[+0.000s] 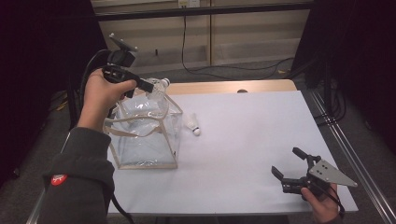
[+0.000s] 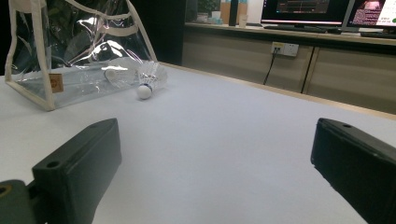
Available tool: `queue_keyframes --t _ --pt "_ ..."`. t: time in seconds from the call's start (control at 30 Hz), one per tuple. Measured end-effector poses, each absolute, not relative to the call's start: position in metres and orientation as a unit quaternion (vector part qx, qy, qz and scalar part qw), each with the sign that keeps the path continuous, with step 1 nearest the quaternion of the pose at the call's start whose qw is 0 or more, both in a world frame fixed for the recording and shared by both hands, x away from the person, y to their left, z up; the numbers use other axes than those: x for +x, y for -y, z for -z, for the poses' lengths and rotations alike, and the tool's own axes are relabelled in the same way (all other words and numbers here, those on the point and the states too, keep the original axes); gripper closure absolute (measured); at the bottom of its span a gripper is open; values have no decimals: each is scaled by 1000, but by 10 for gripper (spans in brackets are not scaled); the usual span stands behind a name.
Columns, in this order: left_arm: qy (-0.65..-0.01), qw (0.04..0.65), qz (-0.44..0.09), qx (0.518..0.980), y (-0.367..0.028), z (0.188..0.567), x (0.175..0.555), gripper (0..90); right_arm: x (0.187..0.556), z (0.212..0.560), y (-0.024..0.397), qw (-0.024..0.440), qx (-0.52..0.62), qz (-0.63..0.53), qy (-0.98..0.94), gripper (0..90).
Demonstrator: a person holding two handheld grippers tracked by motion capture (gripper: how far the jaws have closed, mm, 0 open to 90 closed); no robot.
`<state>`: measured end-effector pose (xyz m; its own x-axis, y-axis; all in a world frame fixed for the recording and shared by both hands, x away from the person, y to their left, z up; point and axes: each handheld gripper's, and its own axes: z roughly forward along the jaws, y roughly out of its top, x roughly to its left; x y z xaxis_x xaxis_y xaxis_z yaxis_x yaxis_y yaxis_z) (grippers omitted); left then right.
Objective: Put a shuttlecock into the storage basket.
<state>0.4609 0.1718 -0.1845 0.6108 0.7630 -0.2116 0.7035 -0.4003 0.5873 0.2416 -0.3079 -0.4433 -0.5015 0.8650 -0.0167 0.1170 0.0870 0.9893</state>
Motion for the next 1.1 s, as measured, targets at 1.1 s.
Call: queue_keyframes --t 1.1 --pt "-490 315 -66 810 -204 206 468 900 241 443 308 331 373 -564 -658 17"
